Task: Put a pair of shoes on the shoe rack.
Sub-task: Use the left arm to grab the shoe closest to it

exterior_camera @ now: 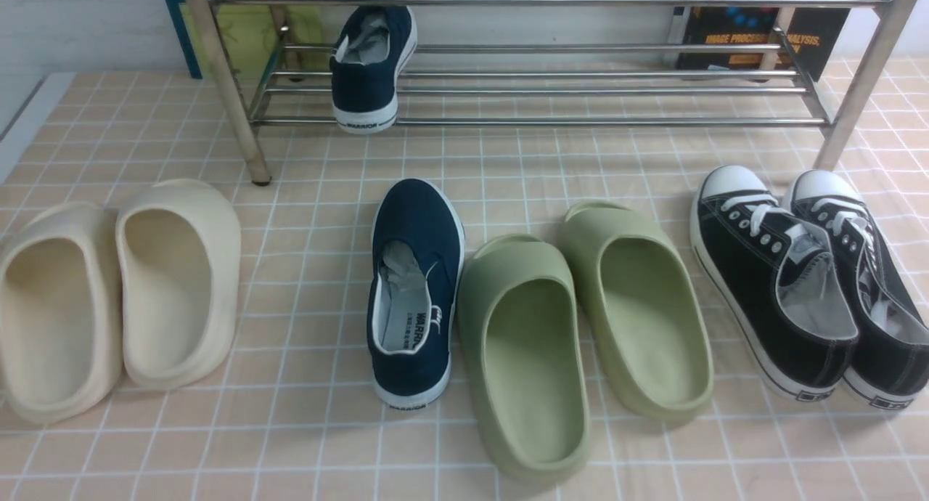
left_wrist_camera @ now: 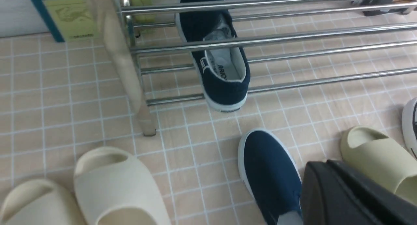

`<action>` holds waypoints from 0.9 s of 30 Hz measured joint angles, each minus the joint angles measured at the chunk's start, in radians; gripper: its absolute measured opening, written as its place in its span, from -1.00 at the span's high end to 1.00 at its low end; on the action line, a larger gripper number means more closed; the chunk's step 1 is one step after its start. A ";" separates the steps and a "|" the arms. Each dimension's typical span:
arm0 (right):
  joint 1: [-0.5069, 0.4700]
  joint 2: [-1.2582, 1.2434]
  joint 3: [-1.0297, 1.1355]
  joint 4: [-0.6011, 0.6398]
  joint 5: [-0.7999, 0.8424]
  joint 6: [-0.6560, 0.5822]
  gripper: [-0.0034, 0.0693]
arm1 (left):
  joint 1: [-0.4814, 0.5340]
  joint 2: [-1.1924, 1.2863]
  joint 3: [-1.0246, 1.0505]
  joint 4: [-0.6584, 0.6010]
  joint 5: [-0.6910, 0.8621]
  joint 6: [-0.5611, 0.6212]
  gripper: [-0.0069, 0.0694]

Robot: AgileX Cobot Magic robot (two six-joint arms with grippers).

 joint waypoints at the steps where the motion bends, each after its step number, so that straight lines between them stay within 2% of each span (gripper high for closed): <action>1: 0.000 0.000 0.000 0.000 0.000 0.000 0.25 | 0.000 -0.041 0.069 0.012 0.000 -0.009 0.78; 5: 0.000 0.000 0.000 0.000 0.000 0.000 0.25 | 0.000 -0.179 0.394 0.022 -0.009 -0.009 0.78; 7: 0.000 0.000 0.000 0.000 0.000 0.001 0.25 | 0.000 -0.252 0.647 -0.004 -0.095 -0.009 0.78; 8: 0.000 0.000 0.000 0.000 0.000 0.001 0.25 | 0.000 -0.257 0.665 -0.006 -0.104 -0.009 0.78; 11: 0.000 0.000 0.000 0.000 0.000 0.001 0.25 | 0.000 -0.323 0.902 -0.073 -0.206 0.029 0.78; 14: 0.000 0.000 0.000 0.000 0.000 0.000 0.25 | -0.006 -0.331 1.033 -0.105 -0.235 0.071 0.78; 16: 0.000 0.000 0.000 0.000 0.000 0.000 0.25 | -0.034 -0.331 1.082 -0.093 -0.255 0.083 0.78; 19: 0.000 0.000 0.000 0.000 0.000 0.000 0.25 | -0.128 -0.331 1.118 -0.041 -0.297 0.056 0.77; 22: 0.000 0.000 0.000 0.000 0.000 -0.001 0.25 | -0.217 -0.333 1.124 0.036 -0.373 -0.035 0.77; 27: 0.000 0.000 0.000 0.000 0.000 -0.001 0.25 | -0.255 -0.330 1.124 0.127 -0.517 -0.145 0.74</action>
